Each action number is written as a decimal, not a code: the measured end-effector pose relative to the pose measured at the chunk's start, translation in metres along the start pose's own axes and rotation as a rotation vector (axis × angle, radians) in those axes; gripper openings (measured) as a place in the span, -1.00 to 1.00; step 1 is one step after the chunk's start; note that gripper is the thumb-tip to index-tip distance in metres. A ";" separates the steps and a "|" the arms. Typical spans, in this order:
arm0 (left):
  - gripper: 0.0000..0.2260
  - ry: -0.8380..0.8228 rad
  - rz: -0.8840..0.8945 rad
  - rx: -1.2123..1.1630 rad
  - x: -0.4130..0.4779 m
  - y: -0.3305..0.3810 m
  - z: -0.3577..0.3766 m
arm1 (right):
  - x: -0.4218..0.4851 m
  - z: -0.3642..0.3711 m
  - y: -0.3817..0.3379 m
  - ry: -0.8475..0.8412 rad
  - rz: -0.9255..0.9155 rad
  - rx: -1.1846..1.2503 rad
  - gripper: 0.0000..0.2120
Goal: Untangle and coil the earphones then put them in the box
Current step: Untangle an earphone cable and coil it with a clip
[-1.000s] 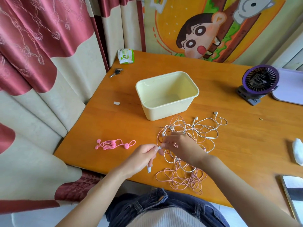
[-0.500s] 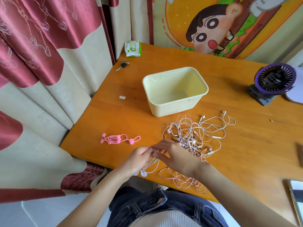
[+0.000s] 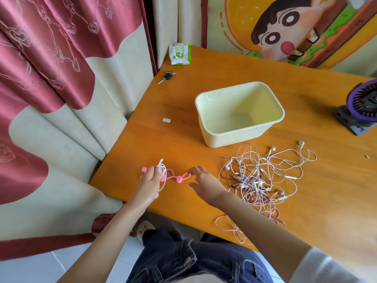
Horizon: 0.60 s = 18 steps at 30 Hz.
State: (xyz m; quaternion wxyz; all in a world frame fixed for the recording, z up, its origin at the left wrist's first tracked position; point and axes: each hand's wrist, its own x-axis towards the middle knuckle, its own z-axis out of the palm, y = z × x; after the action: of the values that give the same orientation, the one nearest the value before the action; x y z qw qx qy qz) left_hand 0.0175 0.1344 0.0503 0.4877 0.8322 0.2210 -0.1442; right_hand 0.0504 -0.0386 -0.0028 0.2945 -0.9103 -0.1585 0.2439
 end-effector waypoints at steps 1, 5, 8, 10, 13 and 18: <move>-0.75 0.004 0.018 0.052 0.007 -0.002 -0.004 | 0.007 0.004 -0.006 -0.018 -0.001 -0.028 -0.61; -0.87 -0.022 0.085 0.241 0.029 -0.006 -0.012 | 0.031 0.018 -0.018 -0.095 0.066 -0.142 -0.55; -0.91 -0.054 0.125 0.255 0.042 -0.009 -0.011 | 0.041 0.026 -0.020 -0.146 0.167 -0.175 -0.53; -0.86 -0.114 0.129 0.278 0.050 -0.014 -0.006 | 0.042 0.028 -0.019 -0.124 0.192 -0.163 -0.62; -0.82 -0.204 0.136 0.406 0.060 -0.020 0.000 | 0.041 0.028 -0.015 -0.097 0.178 -0.123 -0.72; -0.67 -0.315 0.194 0.443 0.062 -0.024 0.008 | 0.039 0.021 -0.014 -0.062 0.054 -0.104 -0.71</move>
State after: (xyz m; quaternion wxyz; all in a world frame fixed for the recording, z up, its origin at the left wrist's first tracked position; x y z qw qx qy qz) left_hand 0.0588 0.1518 0.0002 0.3337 0.9031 0.0253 -0.2692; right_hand 0.0693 -0.0015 -0.0231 0.2351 -0.9203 -0.1556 0.2712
